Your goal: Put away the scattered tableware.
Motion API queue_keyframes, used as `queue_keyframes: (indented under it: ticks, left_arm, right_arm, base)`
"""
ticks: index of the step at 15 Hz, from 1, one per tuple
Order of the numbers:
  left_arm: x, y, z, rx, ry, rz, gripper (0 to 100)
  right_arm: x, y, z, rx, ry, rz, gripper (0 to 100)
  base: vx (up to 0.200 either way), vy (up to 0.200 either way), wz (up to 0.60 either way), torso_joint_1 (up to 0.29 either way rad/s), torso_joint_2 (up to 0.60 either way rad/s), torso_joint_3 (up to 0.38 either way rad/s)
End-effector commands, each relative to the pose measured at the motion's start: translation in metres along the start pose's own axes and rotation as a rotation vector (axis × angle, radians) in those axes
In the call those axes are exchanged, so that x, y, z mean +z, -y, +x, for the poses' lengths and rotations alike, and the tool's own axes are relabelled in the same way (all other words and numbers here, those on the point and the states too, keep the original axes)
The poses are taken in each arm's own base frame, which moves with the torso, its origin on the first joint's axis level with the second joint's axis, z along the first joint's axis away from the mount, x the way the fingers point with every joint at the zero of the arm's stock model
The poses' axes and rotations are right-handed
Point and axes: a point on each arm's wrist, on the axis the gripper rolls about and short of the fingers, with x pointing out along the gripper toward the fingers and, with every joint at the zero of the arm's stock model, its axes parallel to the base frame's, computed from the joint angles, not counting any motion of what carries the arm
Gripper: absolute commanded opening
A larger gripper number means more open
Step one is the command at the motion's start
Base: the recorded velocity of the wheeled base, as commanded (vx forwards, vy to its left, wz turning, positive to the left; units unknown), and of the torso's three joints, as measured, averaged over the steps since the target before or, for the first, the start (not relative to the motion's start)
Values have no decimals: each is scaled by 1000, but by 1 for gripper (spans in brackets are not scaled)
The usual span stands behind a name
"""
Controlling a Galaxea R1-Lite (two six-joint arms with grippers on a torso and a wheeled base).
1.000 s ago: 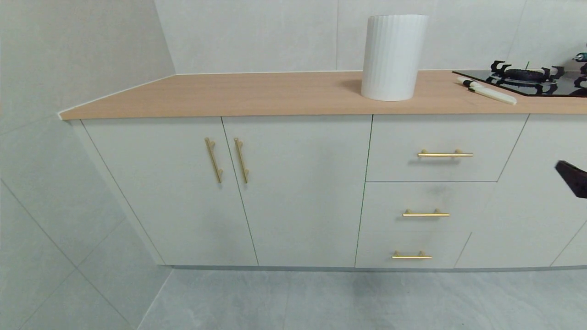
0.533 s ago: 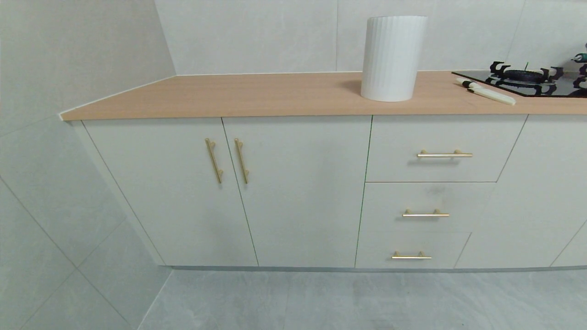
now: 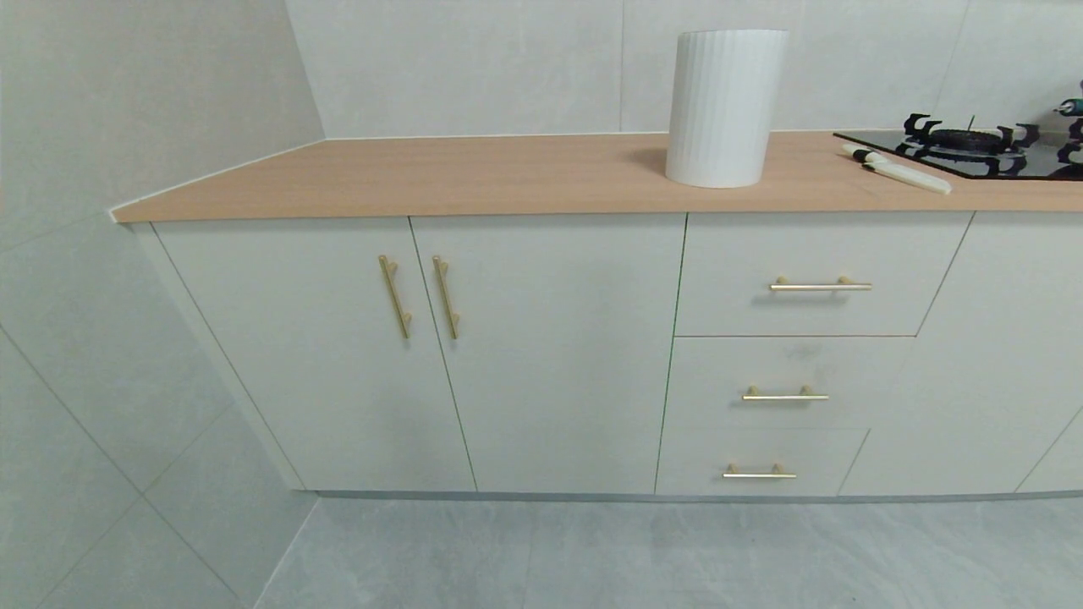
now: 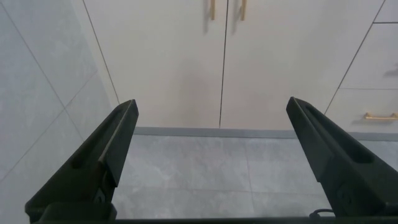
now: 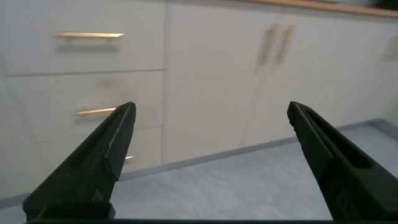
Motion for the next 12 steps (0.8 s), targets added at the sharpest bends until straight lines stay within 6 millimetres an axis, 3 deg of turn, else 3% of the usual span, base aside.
queue_keyframes:
  ticks: [1, 6, 8, 12]
  left_arm:
    - [0, 0, 0, 1, 0, 0, 100]
    - [0, 0, 0, 0, 0, 0, 100]
    - [0, 0, 0, 0, 0, -2, 100]
    - [0, 0, 0, 0, 0, -6, 100]
  right_arm:
    - [-27, -9, 4, 116, -58, 52, 100]
    - [-32, -12, 5, 213, -124, 137, 100]
    - [-37, -15, 1, 346, -158, 142, 100]
    - [-37, -14, 2, 327, -156, 160, 100]
  base:
    - [0, 0, 0, 0, 0, 0]
    - [0, 0, 0, 0, 0, 0]
    - [0, 0, 0, 0, 0, 0]
    - [0, 0, 0, 0, 0, 0]
